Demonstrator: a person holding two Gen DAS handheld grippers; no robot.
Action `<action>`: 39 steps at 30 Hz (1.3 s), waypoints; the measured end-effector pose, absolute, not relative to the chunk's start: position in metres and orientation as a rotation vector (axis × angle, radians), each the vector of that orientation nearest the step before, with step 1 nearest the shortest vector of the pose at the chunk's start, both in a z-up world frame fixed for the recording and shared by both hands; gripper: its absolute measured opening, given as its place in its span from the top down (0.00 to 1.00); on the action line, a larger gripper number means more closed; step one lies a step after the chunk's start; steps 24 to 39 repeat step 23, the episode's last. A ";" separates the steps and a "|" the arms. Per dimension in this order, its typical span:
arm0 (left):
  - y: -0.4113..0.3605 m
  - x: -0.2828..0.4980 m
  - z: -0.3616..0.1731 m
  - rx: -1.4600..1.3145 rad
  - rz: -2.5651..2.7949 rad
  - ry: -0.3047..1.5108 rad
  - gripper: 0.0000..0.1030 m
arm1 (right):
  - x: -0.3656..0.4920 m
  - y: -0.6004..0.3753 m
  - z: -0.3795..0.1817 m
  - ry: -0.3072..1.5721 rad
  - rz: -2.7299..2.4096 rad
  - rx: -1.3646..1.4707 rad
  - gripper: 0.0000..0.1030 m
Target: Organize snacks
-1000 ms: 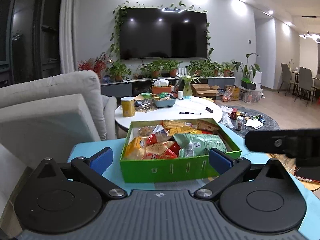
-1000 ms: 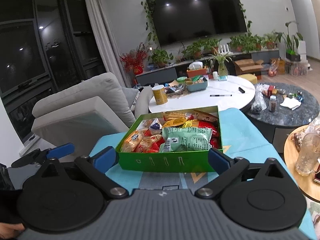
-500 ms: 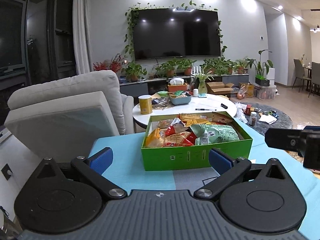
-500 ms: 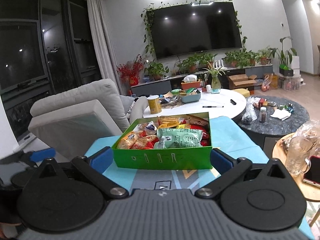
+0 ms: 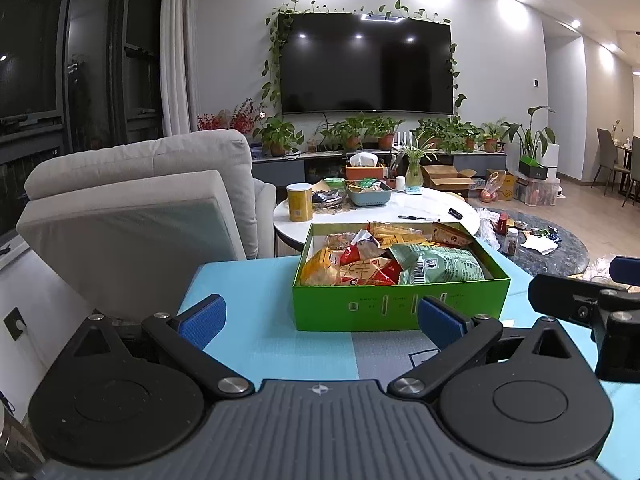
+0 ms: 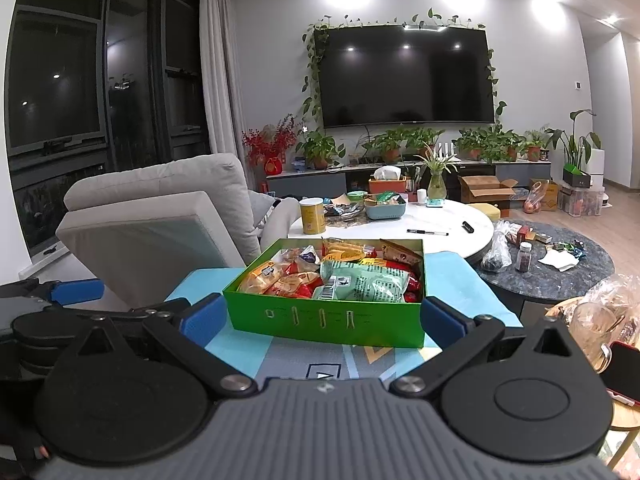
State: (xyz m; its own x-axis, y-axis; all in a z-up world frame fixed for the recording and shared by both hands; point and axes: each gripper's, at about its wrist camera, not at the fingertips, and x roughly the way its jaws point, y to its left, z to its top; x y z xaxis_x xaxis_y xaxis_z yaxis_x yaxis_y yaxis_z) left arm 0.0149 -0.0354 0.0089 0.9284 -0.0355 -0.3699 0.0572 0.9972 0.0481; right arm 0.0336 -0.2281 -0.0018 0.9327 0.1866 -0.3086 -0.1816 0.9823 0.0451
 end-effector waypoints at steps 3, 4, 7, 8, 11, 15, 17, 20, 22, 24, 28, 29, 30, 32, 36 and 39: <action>-0.033 0.015 0.008 0.050 -0.045 0.381 0.00 | 0.033 -0.227 -0.002 0.317 0.190 0.010 0.33; -0.033 0.016 0.009 0.048 -0.044 0.382 0.00 | 0.032 -0.226 -0.002 0.317 0.189 0.010 0.33; -0.034 0.016 0.008 0.047 -0.040 0.384 0.00 | 0.032 -0.226 -0.003 0.320 0.190 0.014 0.33; -0.035 0.016 0.008 0.046 -0.040 0.386 0.00 | 0.032 -0.225 -0.004 0.322 0.189 0.016 0.33; -0.036 0.016 0.006 0.049 -0.043 0.389 0.00 | 0.031 -0.225 -0.005 0.327 0.185 0.021 0.33; -0.037 0.014 0.006 0.047 -0.050 0.390 0.00 | 0.032 -0.228 -0.006 0.335 0.183 0.034 0.33; -0.036 0.015 0.006 0.045 -0.053 0.391 0.00 | 0.032 -0.229 -0.006 0.335 0.183 0.037 0.33; -0.036 0.015 0.005 0.046 -0.053 0.394 0.00 | 0.032 -0.229 -0.006 0.337 0.185 0.038 0.33; -0.037 0.015 0.004 0.050 -0.051 0.395 0.00 | 0.032 -0.229 -0.006 0.338 0.185 0.036 0.33; -0.038 0.015 0.004 0.052 -0.053 0.396 0.00 | 0.033 -0.230 -0.005 0.339 0.186 0.036 0.33; -0.038 0.015 0.004 0.052 -0.053 0.396 0.00 | 0.033 -0.230 -0.005 0.339 0.186 0.036 0.33; -0.038 0.015 0.004 0.052 -0.053 0.396 0.00 | 0.033 -0.230 -0.005 0.339 0.186 0.036 0.33; -0.038 0.015 0.004 0.052 -0.053 0.396 0.00 | 0.033 -0.230 -0.005 0.339 0.186 0.036 0.33; -0.038 0.015 0.004 0.052 -0.053 0.396 0.00 | 0.033 -0.230 -0.005 0.339 0.186 0.036 0.33; -0.038 0.015 0.004 0.052 -0.053 0.396 0.00 | 0.033 -0.230 -0.005 0.339 0.186 0.036 0.33; -0.038 0.015 0.004 0.052 -0.053 0.396 0.00 | 0.033 -0.230 -0.005 0.339 0.186 0.036 0.33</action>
